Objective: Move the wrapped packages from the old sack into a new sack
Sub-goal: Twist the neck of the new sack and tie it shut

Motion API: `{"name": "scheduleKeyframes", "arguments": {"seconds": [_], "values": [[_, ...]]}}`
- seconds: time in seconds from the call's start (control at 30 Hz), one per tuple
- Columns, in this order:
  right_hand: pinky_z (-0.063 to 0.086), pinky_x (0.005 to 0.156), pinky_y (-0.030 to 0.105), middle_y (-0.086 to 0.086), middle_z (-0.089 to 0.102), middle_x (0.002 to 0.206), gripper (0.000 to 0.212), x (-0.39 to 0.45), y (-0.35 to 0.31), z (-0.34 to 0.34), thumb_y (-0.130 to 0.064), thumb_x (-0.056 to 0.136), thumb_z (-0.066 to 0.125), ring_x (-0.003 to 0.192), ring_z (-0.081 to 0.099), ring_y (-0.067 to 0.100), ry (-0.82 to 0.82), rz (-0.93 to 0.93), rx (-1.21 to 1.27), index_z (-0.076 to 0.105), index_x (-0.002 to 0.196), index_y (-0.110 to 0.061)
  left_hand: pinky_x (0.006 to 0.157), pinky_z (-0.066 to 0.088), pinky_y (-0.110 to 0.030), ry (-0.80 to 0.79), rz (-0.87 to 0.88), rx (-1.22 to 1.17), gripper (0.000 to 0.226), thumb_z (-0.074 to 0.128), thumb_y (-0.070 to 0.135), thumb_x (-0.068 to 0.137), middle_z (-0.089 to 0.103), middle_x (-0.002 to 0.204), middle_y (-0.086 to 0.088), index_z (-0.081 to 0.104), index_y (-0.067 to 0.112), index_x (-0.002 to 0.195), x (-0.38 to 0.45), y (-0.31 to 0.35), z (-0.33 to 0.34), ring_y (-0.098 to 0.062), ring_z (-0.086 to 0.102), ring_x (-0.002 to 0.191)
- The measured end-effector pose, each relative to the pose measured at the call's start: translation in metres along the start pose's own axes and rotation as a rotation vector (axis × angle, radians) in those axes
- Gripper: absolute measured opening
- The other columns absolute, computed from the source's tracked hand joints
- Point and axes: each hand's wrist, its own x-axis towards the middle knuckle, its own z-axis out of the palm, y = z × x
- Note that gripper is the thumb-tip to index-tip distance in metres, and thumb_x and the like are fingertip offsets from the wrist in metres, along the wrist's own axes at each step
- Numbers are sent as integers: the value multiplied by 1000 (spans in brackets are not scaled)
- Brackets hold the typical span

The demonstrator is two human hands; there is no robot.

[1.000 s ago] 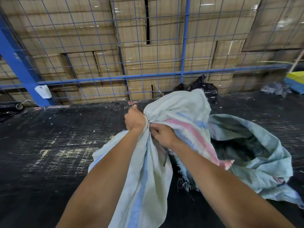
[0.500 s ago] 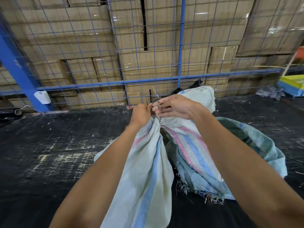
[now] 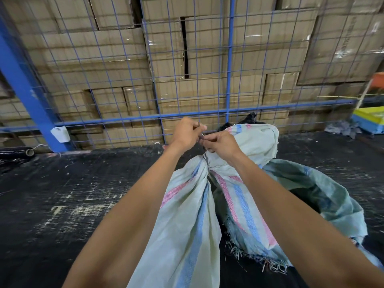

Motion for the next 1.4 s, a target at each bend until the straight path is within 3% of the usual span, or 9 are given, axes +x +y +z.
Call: {"name": "scheduleKeyframes", "arguments": {"seconds": [0.1,0.17,0.23,0.3,0.4,0.6,0.87,1.03,1.4], "values": [[48,59,16,-1,69,67,7,-2,-2,2,-17,84,77,59,57,6,43,-28,17,79,90,-14,64,51,-21,-51,42,-103,26,66,16,95,77,93,-1,76,-5,85,-3,5,1,-6,68,74],[50,62,18,-3,66,65,5,-4,2,-2,-17,84,77,57,56,6,40,-17,54,78,88,-15,65,45,-13,-67,-33,-334,27,57,28,101,72,84,5,77,10,102,-10,4,-5,3,63,71],[54,68,20,-2,69,68,3,-7,7,-8,-18,85,77,61,59,7,37,10,107,78,88,-18,82,49,-27,-58,-223,-583,34,42,41,105,70,91,1,69,26,118,-13,-14,-5,-8,67,84],[54,69,20,-2,68,66,7,-9,12,-14,-20,85,77,61,58,7,52,27,137,78,90,-16,103,45,-44,-144,-332,-619,32,39,24,105,70,100,-5,64,14,123,-22,-36,3,-22,65,103],[51,68,20,-2,68,65,20,-9,16,-17,-19,84,78,58,58,6,69,53,179,77,98,-5,103,47,-35,-334,-246,-526,21,60,9,95,73,106,1,72,18,110,-52,-57,31,-14,65,109],[52,66,18,2,71,74,11,-10,16,-17,-13,84,77,62,61,7,62,67,214,76,94,-10,81,54,-25,-17,-266,-725,14,84,7,76,76,77,3,79,19,82,-64,-37,62,-6,68,77],[50,64,20,-1,66,63,18,-15,28,-23,-7,85,75,55,56,7,53,92,227,74,100,2,95,56,-37,-28,-310,-658,12,84,8,75,78,80,-2,82,20,76,-64,-35,71,-15,73,85],[52,71,20,13,75,90,18,-22,35,-27,-8,82,78,72,68,9,-25,123,46,75,100,-5,94,57,-40,-25,-336,-630,18,84,6,74,78,81,-2,81,24,73,-68,-41,76,-19,74,85],[58,79,30,12,75,82,11,-52,50,-20,-15,85,76,71,66,11,66,-13,-98,75,92,-7,84,55,-23,10,-317,-647,10,79,7,81,78,87,-4,80,7,91,-80,-56,84,-9,72,82]]}}
